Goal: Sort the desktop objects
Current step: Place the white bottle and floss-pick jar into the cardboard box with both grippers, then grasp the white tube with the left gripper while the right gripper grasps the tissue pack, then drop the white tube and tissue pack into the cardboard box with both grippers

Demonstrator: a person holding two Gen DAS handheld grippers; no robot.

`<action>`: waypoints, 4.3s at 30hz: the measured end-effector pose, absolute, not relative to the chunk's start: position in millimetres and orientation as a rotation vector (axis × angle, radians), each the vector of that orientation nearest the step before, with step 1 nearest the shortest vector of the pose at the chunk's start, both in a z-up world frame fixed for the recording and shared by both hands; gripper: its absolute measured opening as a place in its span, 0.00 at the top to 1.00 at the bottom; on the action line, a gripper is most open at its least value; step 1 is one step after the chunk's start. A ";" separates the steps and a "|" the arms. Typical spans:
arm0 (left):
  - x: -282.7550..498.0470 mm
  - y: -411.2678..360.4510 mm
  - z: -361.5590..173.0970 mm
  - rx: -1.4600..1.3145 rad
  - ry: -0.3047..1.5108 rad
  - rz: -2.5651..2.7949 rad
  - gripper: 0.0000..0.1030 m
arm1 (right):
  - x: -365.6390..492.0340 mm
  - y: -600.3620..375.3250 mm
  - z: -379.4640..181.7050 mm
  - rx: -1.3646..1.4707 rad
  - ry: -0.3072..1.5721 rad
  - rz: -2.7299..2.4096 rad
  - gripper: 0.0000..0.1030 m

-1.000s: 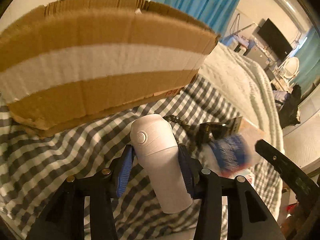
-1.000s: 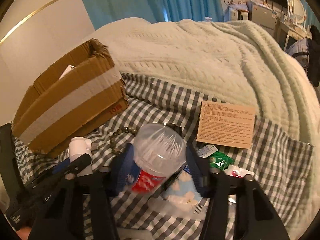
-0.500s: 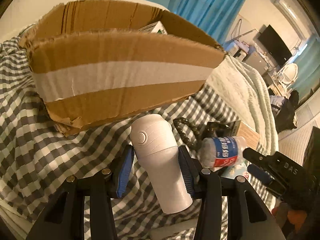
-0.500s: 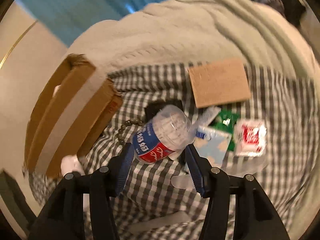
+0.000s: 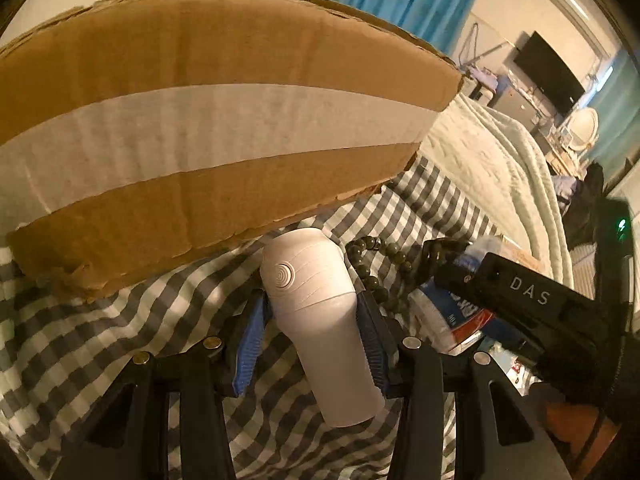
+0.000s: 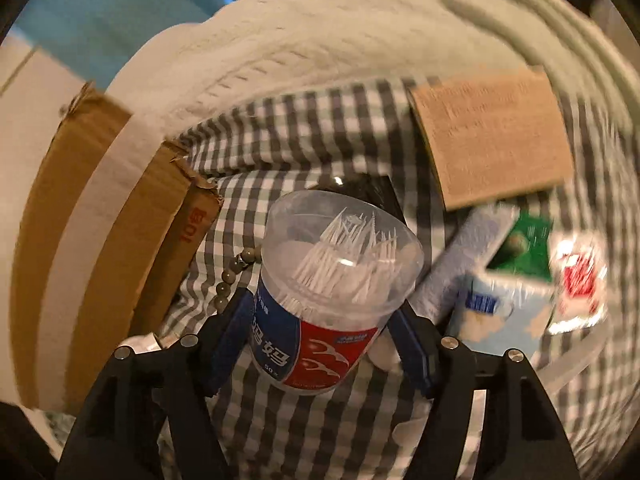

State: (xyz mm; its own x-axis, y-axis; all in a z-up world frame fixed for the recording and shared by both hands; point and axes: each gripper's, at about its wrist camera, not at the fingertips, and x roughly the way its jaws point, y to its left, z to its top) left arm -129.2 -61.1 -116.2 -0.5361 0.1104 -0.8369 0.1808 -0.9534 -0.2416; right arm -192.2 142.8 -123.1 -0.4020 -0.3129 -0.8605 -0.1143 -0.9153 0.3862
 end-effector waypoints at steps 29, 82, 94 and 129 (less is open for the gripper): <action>-177.2 -181.0 163.4 1.071 0.308 -2.949 0.55 | -183.4 37.0 161.2 1.072 -0.405 -2.493 0.39; -40.7 24.5 -53.9 1.547 -0.153 -3.025 0.11 | -74.1 279.7 -3.6 1.493 -0.565 -2.648 0.24; -10.2 60.1 -163.3 1.856 -0.653 -2.826 0.94 | -80.8 279.5 -29.5 1.541 -0.585 -2.608 0.24; -79.8 -5.6 -36.7 1.529 0.171 -3.049 0.95 | -129.7 213.3 -4.8 1.440 -0.566 -2.592 0.53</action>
